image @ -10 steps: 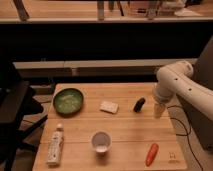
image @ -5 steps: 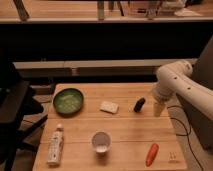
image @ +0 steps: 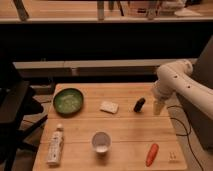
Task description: Knock the eraser over
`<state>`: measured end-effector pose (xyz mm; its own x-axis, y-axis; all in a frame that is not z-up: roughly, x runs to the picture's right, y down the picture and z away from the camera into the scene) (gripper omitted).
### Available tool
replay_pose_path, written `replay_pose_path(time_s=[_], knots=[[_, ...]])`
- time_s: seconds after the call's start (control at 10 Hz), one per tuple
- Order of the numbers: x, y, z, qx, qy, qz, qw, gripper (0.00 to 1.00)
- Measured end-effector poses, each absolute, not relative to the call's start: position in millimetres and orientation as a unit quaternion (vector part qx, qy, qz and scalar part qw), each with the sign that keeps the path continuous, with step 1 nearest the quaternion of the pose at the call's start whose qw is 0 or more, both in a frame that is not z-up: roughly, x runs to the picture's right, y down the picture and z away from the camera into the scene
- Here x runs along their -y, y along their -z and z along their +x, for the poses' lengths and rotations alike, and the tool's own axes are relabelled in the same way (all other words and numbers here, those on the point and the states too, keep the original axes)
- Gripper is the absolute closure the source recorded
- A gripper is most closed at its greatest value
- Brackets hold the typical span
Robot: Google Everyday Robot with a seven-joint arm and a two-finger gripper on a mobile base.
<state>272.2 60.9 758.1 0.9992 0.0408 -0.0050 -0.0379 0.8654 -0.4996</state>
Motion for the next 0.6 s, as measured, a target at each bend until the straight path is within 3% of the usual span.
replay_pose_path(time_s=[0.6], knots=[[-52.8, -766.2, 277.2, 0.007, -0.025, -0.253, 0.967, 0.2]])
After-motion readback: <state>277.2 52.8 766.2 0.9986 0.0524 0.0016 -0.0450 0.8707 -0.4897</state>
